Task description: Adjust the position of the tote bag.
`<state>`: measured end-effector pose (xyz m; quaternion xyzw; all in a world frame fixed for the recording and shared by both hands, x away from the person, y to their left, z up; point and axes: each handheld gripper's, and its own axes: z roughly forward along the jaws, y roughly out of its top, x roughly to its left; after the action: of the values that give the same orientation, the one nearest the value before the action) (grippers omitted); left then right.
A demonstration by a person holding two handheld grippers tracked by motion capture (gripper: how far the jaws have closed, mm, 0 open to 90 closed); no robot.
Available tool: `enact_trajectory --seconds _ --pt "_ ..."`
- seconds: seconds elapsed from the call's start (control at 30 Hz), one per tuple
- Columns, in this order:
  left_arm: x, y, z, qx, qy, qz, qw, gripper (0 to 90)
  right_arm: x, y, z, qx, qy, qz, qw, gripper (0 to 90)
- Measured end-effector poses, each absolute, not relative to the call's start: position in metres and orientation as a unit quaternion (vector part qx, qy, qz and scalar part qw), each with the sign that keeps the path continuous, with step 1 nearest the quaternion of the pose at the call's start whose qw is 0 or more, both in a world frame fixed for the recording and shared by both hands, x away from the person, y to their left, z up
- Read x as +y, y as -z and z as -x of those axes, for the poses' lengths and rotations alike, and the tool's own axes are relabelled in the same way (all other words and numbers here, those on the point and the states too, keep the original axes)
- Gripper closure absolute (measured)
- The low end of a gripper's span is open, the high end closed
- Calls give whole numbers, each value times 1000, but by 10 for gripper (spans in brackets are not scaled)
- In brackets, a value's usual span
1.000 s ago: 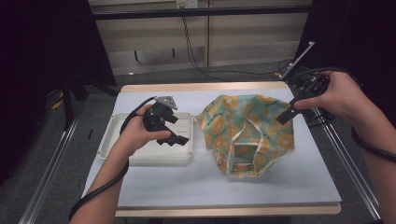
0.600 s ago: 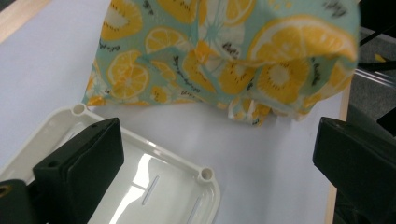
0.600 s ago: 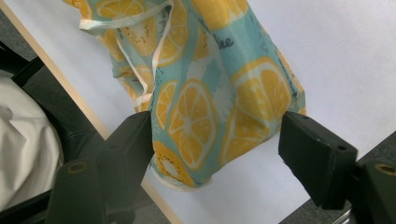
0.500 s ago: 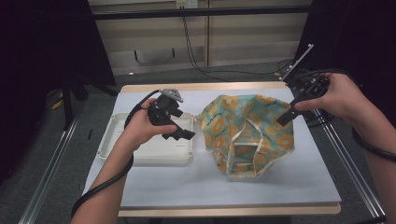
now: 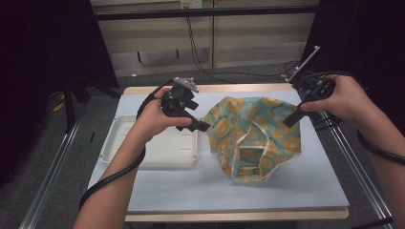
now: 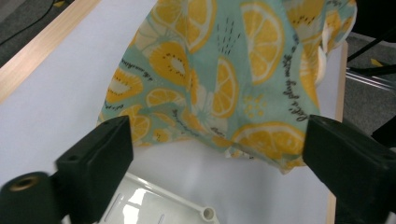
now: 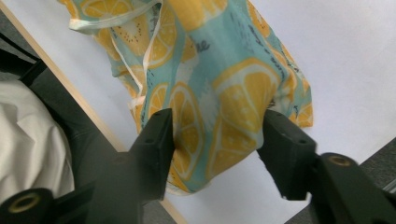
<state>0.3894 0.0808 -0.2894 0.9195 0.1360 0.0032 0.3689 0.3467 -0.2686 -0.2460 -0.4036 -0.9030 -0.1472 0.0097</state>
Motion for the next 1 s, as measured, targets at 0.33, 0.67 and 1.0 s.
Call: enact_trajectory --seconds 0.33,0.67,1.0 --pt "66 278 -392 115 -7 -923 368 233 -272 245 -348 -900 148 409 13 587" --pt "54 280 -399 121 -7 -924 363 374 -281 246 -344 -896 154 417 10 694" --pt "59 271 -402 126 2 -923 364 871 -287 241 -344 -891 164 422 19 900"
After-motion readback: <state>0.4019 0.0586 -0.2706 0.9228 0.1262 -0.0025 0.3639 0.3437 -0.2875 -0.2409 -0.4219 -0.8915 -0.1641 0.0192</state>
